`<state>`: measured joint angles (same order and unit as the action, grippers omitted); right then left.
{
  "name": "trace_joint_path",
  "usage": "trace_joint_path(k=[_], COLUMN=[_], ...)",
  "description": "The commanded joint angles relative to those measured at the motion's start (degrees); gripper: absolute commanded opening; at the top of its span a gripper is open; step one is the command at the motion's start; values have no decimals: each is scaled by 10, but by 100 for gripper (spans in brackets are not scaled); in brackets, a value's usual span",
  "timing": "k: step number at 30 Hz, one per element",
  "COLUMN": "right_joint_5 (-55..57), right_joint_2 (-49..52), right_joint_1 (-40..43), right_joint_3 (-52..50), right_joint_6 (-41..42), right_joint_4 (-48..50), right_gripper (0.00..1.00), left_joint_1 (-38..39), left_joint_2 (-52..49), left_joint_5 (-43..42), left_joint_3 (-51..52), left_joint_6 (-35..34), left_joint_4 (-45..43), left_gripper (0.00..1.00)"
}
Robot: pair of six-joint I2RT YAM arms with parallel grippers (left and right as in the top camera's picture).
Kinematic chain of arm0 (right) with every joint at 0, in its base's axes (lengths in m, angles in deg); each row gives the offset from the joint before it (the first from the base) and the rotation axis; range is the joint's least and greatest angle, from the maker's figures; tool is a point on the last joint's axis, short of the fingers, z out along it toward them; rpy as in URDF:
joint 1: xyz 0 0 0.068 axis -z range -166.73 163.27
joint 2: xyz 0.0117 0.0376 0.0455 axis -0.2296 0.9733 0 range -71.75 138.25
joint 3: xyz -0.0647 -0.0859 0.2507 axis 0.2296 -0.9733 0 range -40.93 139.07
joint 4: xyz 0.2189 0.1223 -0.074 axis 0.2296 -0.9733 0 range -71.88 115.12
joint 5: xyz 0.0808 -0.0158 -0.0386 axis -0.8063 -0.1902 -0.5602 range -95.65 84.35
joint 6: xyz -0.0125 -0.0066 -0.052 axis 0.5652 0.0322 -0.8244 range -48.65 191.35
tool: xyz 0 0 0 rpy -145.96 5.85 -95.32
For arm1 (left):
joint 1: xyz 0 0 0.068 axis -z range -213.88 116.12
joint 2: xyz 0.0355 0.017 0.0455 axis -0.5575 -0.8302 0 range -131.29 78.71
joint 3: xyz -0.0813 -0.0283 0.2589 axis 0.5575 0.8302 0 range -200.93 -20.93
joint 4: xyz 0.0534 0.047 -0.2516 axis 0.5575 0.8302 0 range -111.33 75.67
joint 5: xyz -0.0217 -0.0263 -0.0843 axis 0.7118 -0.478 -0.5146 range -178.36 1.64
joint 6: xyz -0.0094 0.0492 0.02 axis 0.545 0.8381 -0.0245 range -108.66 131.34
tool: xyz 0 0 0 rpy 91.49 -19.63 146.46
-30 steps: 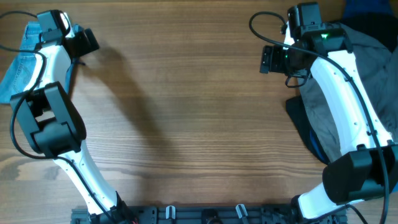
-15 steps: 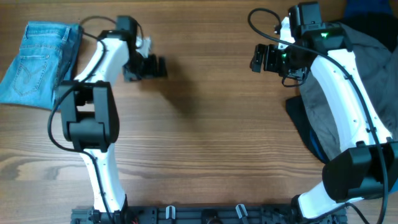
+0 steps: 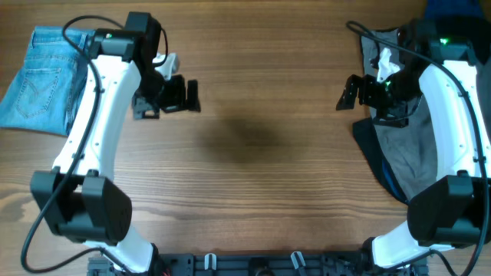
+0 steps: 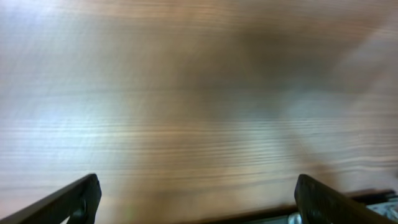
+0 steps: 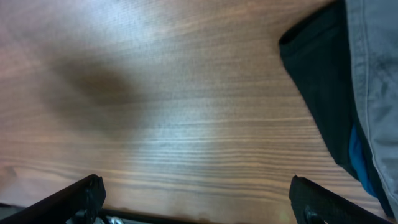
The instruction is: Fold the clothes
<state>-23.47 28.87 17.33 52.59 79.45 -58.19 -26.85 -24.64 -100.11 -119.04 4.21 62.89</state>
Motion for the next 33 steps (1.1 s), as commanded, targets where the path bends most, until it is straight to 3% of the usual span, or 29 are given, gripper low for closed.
trace_joint_path(k=[1,4,9,13,19,23,33], right_joint_5=[-13,-13,-4,18,108,108,108], right_joint_2=[-28,-73,-208,-359,-542,-571,-521], right_joint_1=[-2,-2,-2,-2,-2,-2,-2], right_joint_3=[-3,-9,-123,-286,-417,-424,-424], right_joint_6=[-21,-19,10,40,90,90,90], right_joint_4=[-3,9,117,239,310,302,301], right_gripper=[100,100,100,100,100,100,100], left_joint_1=[-4,-4,-4,-4,-4,-4,-4], left_joint_2=[42,97,227,399,643,701,702], left_joint_5=[66,76,102,128,128,123,125], left_joint_3=[-2,-2,37,192,431,475,475], left_joint_6=[-55,-56,-65,-64,-74,-83,-83], left_joint_4=[37,32,-20,-132,-275,-298,-291], left_gripper=[100,99,99,99,100,100,100])
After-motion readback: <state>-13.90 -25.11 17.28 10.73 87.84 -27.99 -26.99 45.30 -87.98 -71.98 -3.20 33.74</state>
